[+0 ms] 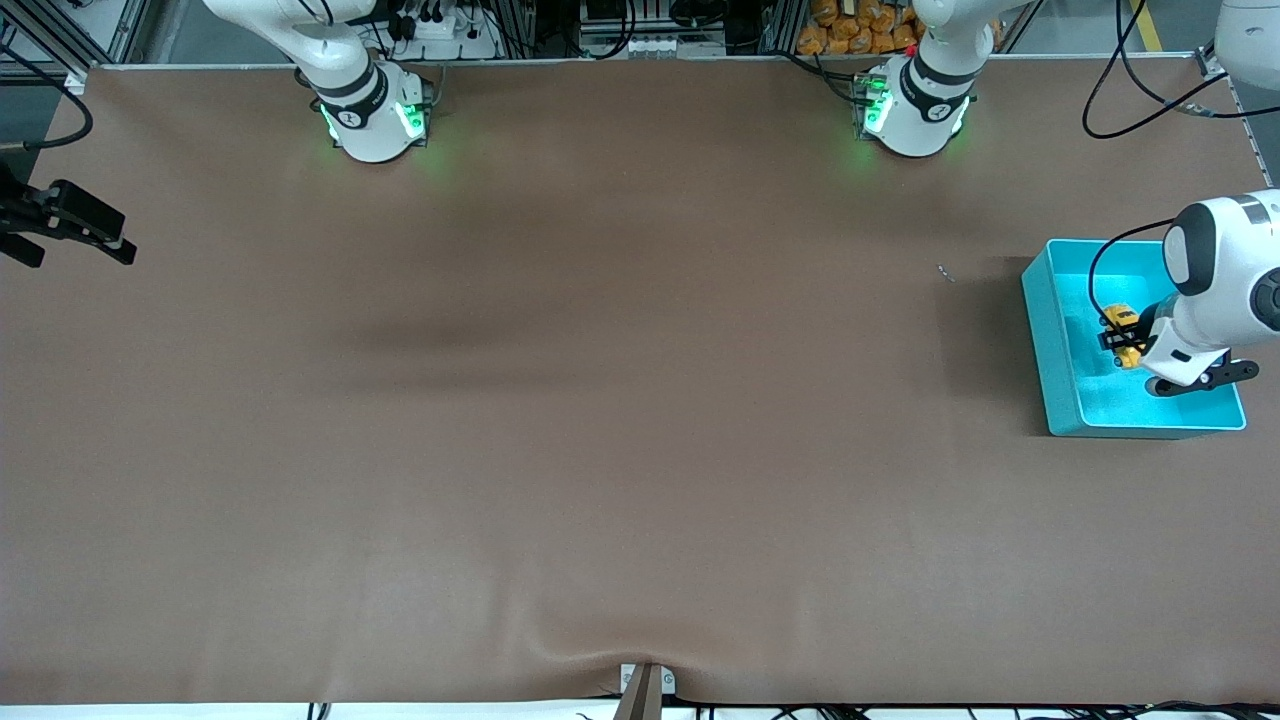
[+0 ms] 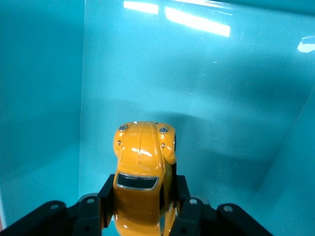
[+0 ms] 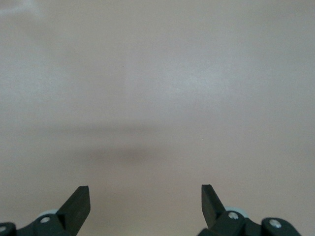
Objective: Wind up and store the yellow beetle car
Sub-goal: 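Lift the car with the left gripper and lower it into the teal bin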
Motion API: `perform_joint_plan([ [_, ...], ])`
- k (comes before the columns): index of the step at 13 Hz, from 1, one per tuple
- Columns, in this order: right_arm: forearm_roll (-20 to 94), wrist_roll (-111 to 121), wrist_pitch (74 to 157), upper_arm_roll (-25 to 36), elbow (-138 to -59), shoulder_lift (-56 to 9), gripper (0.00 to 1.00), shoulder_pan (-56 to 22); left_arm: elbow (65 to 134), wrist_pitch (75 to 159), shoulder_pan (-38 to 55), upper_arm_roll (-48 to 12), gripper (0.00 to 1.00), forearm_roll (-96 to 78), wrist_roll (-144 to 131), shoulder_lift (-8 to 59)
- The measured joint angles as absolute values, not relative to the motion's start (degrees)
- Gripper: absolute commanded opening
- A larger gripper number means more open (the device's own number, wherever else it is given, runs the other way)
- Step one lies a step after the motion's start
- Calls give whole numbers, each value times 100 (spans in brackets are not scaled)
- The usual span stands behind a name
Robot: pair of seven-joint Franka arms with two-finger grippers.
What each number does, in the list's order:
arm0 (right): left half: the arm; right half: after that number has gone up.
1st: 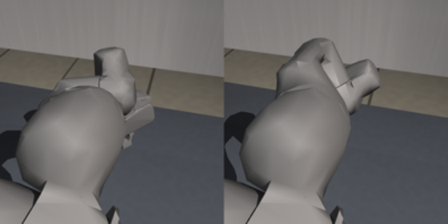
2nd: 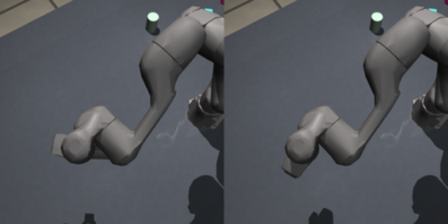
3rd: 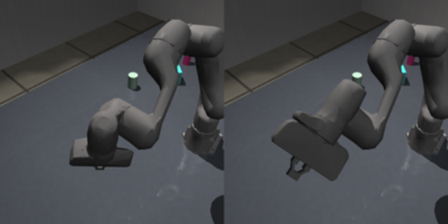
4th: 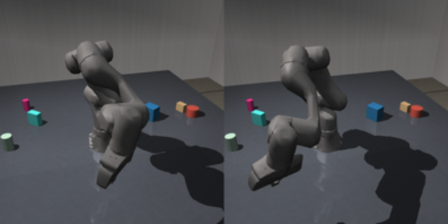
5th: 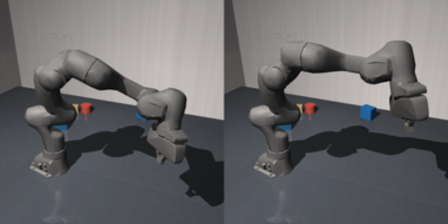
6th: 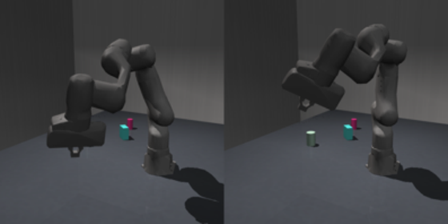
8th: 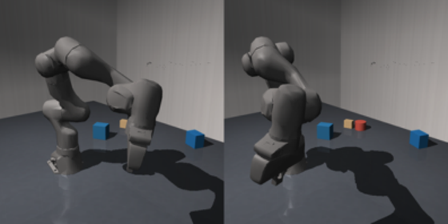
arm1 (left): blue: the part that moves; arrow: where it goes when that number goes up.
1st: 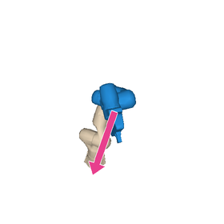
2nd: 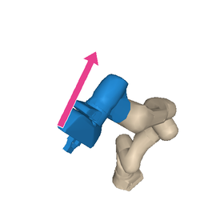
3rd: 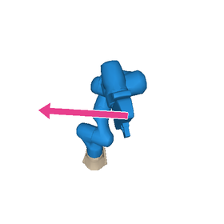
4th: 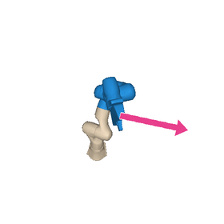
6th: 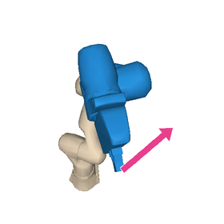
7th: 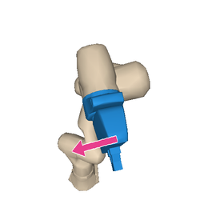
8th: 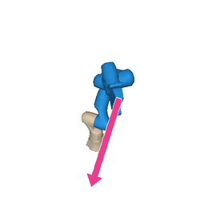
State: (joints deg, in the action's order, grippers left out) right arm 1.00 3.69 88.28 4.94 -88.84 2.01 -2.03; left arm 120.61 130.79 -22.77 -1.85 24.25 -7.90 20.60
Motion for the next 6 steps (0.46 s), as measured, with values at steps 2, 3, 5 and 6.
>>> perform_joint_plan([
  [2,100,369,8831,498,-8914,205,100,-203,12071,13188,-2284,-187,0,2499,-790,2151],
  [3,100,368,8866,502,-8958,218,100,-203,12072,13221,-2284,-188,0,2503,-790,2188],
  [5,100,369,8965,506,-9079,273,100,-203,12074,13245,-2284,-188,0,2504,-790,2241],
  [6,100,369,8968,506,-9109,295,100,-203,12074,13259,-2284,-188,0,2504,-790,2273],
])
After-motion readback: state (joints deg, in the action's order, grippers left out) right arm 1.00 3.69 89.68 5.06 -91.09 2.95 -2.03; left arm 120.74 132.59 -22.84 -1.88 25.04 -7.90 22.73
